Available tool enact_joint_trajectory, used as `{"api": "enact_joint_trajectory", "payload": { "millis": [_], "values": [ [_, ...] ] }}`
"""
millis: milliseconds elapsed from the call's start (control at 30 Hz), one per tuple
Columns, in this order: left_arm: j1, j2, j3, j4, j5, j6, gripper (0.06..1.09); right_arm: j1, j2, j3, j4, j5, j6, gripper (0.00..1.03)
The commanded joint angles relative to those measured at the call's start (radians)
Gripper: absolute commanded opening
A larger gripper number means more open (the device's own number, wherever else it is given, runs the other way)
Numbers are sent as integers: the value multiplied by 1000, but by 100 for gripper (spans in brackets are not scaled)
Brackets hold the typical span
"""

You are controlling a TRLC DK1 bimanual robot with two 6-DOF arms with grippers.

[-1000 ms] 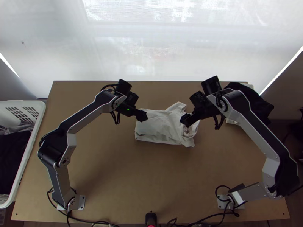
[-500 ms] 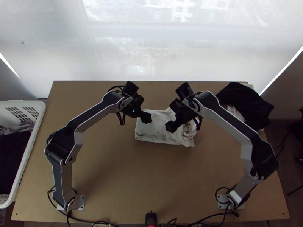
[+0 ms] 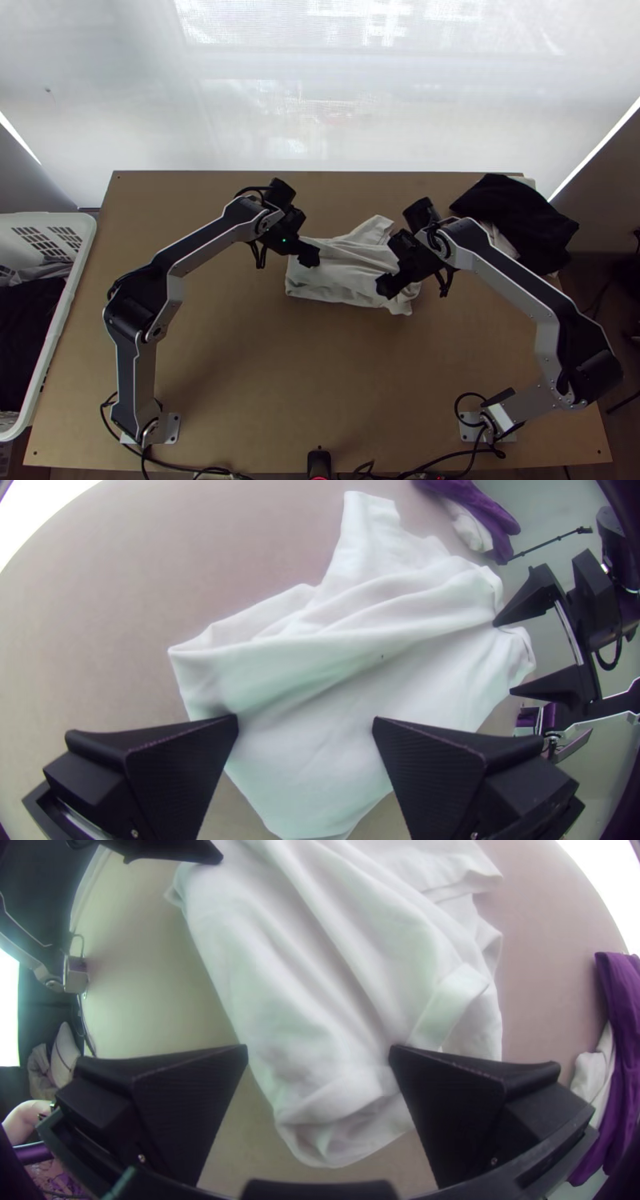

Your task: Fold the t-shirt

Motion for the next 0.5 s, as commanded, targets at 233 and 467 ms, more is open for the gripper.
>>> {"api": "enact_joint_trajectory", "payload": {
  "millis": [233, 467],
  "values": [
    [5, 15, -33, -3, -10, 2, 104, -1, 60, 46, 70, 3, -12, 99],
    [3, -126, 0, -32, -10, 4, 104, 79, -49, 154, 64, 78, -58, 99]
  ]
}}
